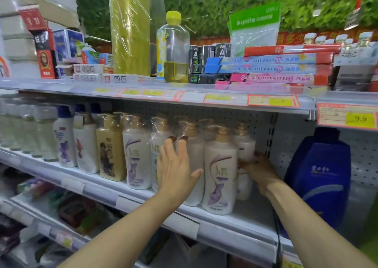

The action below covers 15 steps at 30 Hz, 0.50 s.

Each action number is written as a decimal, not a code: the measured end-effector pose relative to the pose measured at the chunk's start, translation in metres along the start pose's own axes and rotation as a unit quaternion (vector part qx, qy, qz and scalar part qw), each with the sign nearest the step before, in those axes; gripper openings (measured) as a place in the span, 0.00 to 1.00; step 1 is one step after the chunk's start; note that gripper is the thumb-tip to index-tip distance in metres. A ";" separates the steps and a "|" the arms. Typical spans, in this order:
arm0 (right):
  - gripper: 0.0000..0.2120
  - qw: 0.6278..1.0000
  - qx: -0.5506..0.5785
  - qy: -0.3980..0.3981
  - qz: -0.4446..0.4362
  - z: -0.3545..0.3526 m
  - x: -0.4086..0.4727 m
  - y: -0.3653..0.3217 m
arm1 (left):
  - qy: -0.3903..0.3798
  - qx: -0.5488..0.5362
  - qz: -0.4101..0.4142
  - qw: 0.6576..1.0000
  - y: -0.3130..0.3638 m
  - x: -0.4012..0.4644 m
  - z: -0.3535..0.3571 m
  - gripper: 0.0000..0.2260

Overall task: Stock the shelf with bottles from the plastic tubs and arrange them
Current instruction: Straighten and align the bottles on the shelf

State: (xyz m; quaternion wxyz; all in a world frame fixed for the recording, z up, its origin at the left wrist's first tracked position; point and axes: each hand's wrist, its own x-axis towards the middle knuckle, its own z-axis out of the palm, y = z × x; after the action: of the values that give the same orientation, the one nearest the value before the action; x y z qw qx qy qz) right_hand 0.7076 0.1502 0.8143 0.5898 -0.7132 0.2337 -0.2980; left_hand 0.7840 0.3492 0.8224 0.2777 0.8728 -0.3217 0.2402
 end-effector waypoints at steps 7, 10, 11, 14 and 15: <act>0.29 1.000 -0.006 0.013 -0.021 -0.004 0.011 0.011 | 0.001 0.011 -0.034 0.999 0.002 0.005 0.005 0.33; 0.28 0.999 0.010 -0.003 -0.041 -0.008 0.013 0.011 | -0.018 0.023 -0.060 0.998 0.000 0.008 0.008 0.36; 0.28 0.999 0.007 -0.007 -0.042 -0.008 0.013 0.010 | -0.018 0.024 -0.062 0.998 0.000 0.009 0.009 0.37; 0.28 0.999 0.001 -0.007 -0.045 -0.007 0.015 0.010 | -0.005 0.019 -0.051 0.998 -0.004 0.011 0.011 0.36; 0.27 0.999 -0.008 -0.002 -0.046 -0.007 0.014 0.009 | -0.005 0.016 -0.048 0.999 -0.005 0.011 0.011 0.36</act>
State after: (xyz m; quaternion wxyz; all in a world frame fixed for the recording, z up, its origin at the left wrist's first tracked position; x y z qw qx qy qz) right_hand 0.7133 0.1339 0.8082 0.5704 -0.7286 0.2016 -0.3213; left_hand 0.7981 0.3405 0.8191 0.2733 0.8926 -0.2773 0.2273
